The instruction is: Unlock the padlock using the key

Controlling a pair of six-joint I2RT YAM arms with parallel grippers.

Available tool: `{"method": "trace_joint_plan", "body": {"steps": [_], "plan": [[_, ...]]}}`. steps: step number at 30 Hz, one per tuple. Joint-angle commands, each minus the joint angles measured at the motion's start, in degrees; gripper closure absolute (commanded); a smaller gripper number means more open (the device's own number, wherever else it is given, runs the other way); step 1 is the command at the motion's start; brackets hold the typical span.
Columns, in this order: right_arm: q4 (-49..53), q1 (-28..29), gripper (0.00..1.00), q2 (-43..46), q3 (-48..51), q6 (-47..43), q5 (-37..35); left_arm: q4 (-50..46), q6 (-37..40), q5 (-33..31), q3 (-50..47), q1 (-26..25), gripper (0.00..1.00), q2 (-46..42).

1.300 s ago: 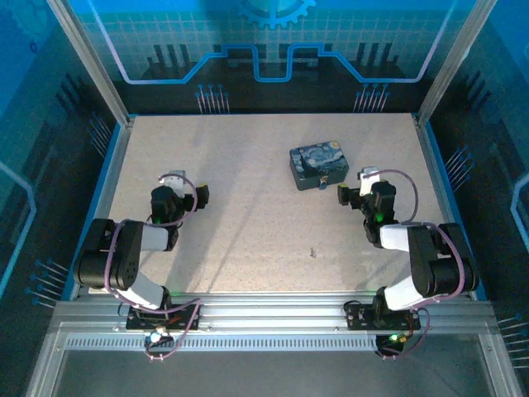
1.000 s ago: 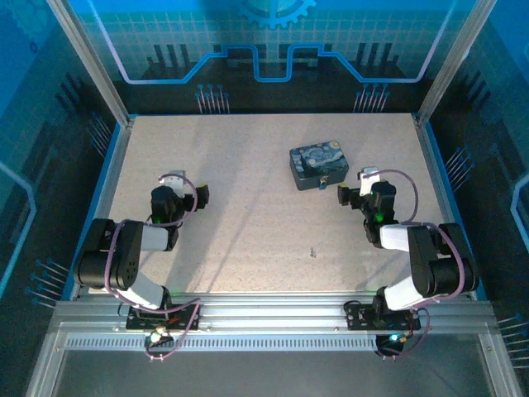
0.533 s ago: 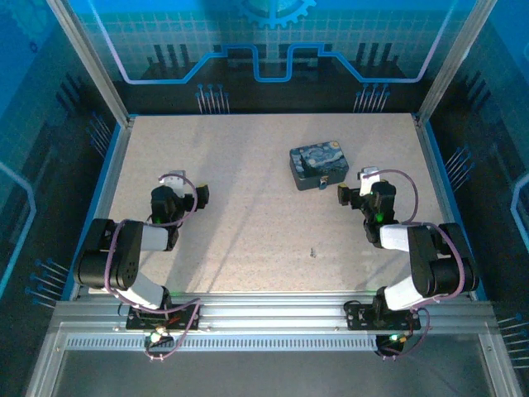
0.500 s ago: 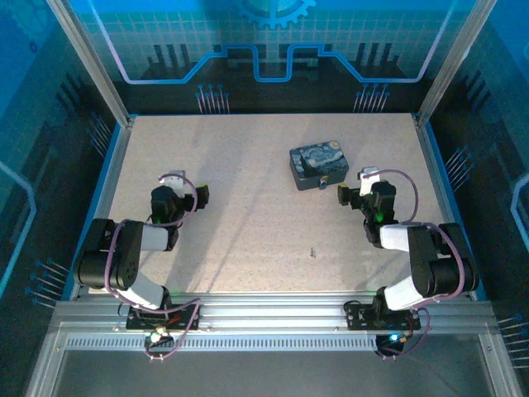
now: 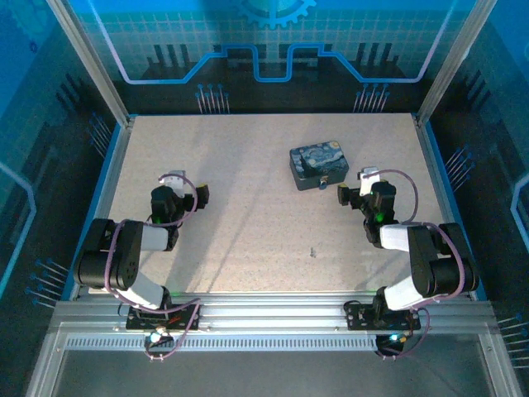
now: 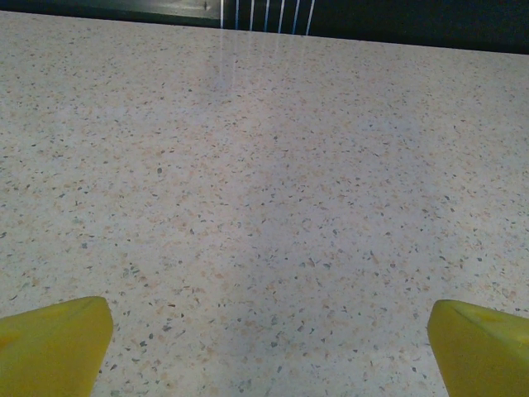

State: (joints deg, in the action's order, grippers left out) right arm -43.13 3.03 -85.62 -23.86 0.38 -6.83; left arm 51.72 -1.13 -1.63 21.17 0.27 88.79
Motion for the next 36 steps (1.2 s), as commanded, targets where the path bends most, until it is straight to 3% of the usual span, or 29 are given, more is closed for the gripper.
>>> {"method": "trace_joint_plan", "body": {"steps": [1, 4, 6, 13, 18, 21, 24, 30, 36], "plan": [[-2.54, -0.93, 0.00, 0.22, 0.85, 1.42, 2.12, 7.50, 0.51, 1.36, -2.51, 0.87, 0.01, -0.02], [-3.79, -1.92, 0.00, 3.80, 3.27, 2.99, 1.41, 12.07, 0.64, 1.93, -5.77, 0.87, 0.01, -1.66], [1.56, -2.15, 0.00, 8.76, 2.89, 3.33, 0.60, 9.57, 0.77, 1.64, -6.36, 0.78, 0.01, -5.35], [20.88, -2.45, 0.00, 23.79, -0.19, 5.65, -0.65, -12.34, -2.20, -1.42, -0.70, -0.12, 0.01, -21.31], [36.71, -3.85, 0.00, 27.09, -5.45, 10.67, 3.01, -30.60, -16.09, -1.59, 8.47, -0.76, 0.01, -25.95], [40.99, -5.61, 0.00, 26.22, -7.98, 13.32, 8.79, -41.43, -24.56, -0.30, 14.96, -1.34, 0.01, -24.15], [43.20, -7.90, 0.00, 23.81, -10.77, 16.37, 14.49, -46.17, -27.82, 1.56, 19.21, -3.54, 0.01, -20.92], [44.30, -11.56, 0.00, 13.00, -18.67, 18.81, 28.19, -47.81, -31.95, 6.58, 27.45, -11.14, 0.01, -10.46], [42.10, -12.61, 0.00, 1.74, -26.17, 19.65, 33.01, -45.72, -35.94, 12.78, 38.59, -18.77, 0.01, 2.76]]}}
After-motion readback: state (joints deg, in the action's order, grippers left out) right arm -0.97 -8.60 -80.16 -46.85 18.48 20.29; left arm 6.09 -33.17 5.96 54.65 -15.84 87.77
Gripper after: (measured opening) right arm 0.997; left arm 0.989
